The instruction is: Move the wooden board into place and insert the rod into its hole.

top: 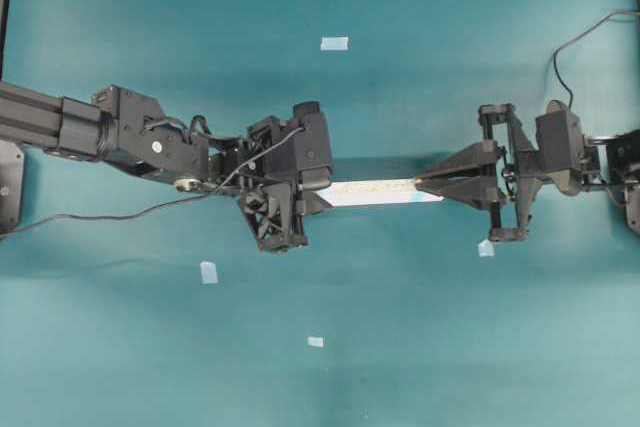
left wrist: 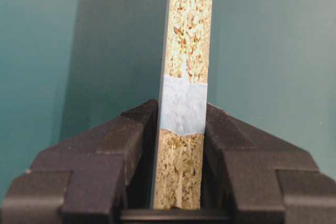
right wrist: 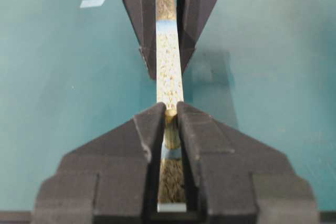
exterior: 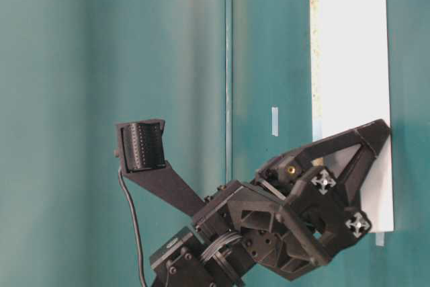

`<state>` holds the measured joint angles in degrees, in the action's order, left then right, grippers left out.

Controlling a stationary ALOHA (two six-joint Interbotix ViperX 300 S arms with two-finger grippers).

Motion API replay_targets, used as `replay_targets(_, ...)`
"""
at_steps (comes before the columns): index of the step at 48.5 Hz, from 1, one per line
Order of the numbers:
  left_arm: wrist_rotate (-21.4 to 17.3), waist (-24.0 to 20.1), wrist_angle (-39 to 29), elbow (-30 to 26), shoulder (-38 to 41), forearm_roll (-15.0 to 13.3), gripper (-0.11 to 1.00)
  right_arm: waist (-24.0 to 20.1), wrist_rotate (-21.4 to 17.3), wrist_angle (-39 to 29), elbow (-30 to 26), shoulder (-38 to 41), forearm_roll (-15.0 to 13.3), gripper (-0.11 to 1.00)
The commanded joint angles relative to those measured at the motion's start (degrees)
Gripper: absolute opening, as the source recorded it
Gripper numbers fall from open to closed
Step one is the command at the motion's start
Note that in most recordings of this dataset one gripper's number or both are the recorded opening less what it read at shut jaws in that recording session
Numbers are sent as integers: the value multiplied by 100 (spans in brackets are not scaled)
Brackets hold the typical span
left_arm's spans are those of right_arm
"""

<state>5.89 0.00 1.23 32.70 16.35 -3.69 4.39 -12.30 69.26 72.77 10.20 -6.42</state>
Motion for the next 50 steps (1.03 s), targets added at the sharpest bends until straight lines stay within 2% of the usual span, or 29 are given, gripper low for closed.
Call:
replay_targets(1,79,26,18,-26,-97,-18,23,-44,0,-176,44,-167,-9,12)
replay_targets(21,79,26,18,-26,-97,-18,23,-44,-18,-879,18,-378,-9,12)
replay_targets(38,79,26,9,-26,-88,-18,23,-44,-70,-1749,-88,-404,-9,12)
replay_targets(50,79,35,9,-35,-105,-18,23,-70,-158,-2127,-97,-694,-18,12)
